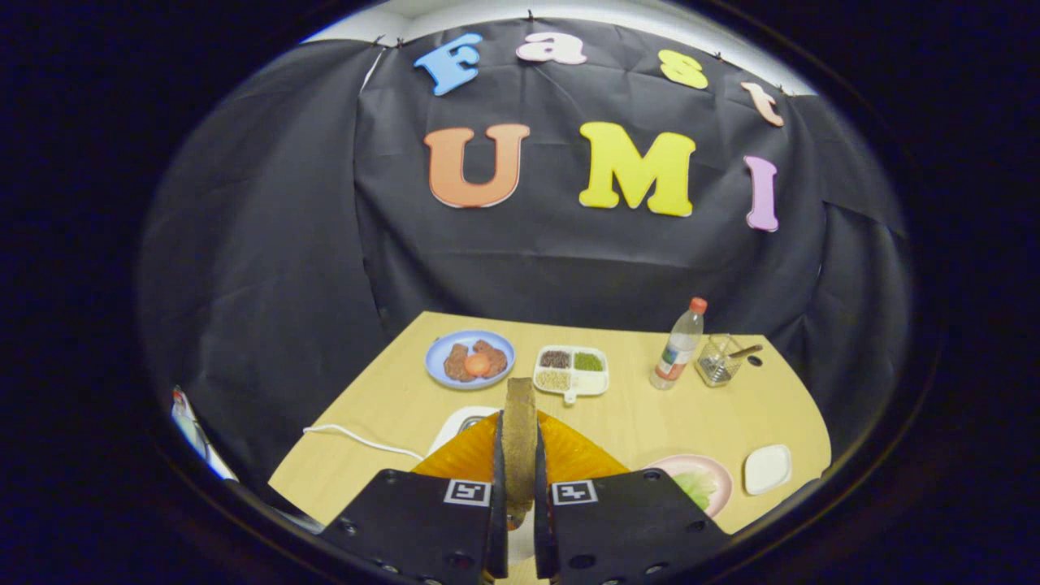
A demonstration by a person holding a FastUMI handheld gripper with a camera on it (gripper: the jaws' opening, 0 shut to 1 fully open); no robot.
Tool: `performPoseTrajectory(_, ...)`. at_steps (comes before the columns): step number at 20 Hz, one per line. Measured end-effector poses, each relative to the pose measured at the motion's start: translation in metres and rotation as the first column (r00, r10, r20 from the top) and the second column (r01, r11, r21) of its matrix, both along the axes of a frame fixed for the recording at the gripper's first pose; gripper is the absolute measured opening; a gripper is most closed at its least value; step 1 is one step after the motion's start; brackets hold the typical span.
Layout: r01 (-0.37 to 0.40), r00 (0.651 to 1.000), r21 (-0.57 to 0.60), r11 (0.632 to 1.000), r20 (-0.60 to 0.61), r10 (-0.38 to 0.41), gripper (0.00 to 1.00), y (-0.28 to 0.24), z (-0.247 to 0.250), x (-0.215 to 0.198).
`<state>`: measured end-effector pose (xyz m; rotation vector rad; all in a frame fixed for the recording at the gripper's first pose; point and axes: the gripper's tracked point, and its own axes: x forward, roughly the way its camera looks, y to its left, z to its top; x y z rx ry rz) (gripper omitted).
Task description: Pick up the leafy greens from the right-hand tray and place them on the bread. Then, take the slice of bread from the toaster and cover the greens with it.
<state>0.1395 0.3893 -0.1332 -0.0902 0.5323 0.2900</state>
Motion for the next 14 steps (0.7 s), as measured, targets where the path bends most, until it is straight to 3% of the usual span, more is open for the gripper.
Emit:
performPoseTrajectory(4,0.046,0.996,0.014,0.999,0.079,-0.047,0.13,-0.030,0.054,-0.001)
performPoseTrajectory(7,0.096,0.989,0.026,0.995,0.112,-0.098,0.13,-0.061,0.067,-0.001)
performPoseTrajectory(14,0.183,0.983,-0.011,0.983,-0.011,-0.183,0.13,-0.129,-0.023,0.010)
